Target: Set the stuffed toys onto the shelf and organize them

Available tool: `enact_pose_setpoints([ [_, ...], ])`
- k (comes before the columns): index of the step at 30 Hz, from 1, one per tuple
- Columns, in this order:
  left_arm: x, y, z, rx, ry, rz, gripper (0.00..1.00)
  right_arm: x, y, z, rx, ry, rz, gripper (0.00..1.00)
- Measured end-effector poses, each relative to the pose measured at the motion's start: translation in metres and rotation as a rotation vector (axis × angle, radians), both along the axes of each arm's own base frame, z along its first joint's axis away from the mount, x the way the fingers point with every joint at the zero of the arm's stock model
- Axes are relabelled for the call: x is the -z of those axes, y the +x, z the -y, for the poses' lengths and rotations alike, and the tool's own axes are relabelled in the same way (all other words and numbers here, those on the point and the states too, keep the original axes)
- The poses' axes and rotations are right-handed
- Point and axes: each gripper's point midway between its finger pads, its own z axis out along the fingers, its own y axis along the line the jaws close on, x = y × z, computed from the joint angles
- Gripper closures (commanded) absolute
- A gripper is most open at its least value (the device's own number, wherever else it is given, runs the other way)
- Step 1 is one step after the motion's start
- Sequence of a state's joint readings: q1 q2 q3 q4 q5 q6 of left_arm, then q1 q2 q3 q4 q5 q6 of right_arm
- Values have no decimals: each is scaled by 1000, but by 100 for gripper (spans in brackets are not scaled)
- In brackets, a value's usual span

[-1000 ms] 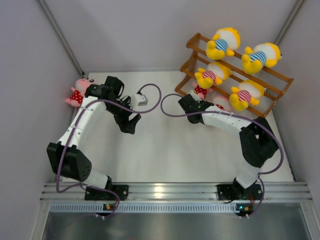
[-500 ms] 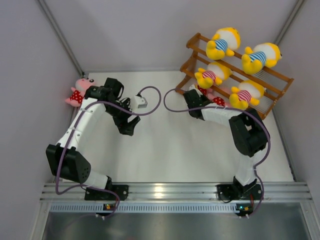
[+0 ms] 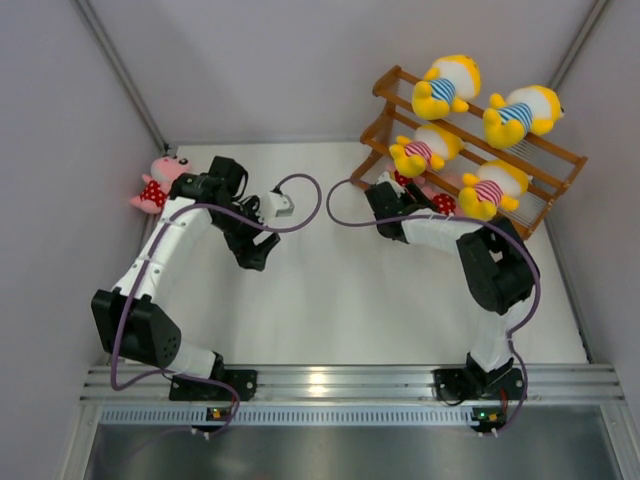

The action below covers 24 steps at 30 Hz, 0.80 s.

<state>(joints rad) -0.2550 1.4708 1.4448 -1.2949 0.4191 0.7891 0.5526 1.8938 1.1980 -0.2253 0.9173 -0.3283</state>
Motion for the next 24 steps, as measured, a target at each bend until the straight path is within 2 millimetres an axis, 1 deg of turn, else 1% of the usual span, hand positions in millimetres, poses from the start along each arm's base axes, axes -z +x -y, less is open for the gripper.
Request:
enact_pose_setpoints([
  [2, 1, 8, -4, -38, 26, 22, 13, -8, -4, -4, -9, 10, 15, 30],
  [5, 7, 30, -16, -128, 101, 79, 13, -24, -7, -16, -34, 42, 58, 22],
  [6, 11, 39, -22, -162, 134, 98, 13, -30, -9, -21, -44, 53, 72, 20],
  [9, 28, 67, -45, -278, 266, 170, 12, -48, -14, -34, -72, 92, 115, 17],
  [13, 44, 107, -78, -441, 391, 252, 11, -64, -21, -42, -90, 127, 140, 15],
  [15, 50, 129, -98, -537, 420, 259, 12, -69, -25, -43, -94, 137, 144, 14],
  [17, 53, 159, -123, -647, 432, 275, 12, -75, -29, -45, -100, 151, 153, 14],
  [19, 54, 193, -156, -767, 438, 308, 11, -82, -33, -47, -109, 165, 162, 14],
  [21, 55, 221, -185, -858, 450, 344, 10, -87, -37, -50, -115, 181, 174, 14],
  [22, 57, 235, -200, -904, 458, 368, 9, -89, -39, -50, -118, 187, 176, 14],
  [24, 63, 255, -227, -975, 484, 392, 8, -90, -43, -51, -122, 192, 175, 14],
])
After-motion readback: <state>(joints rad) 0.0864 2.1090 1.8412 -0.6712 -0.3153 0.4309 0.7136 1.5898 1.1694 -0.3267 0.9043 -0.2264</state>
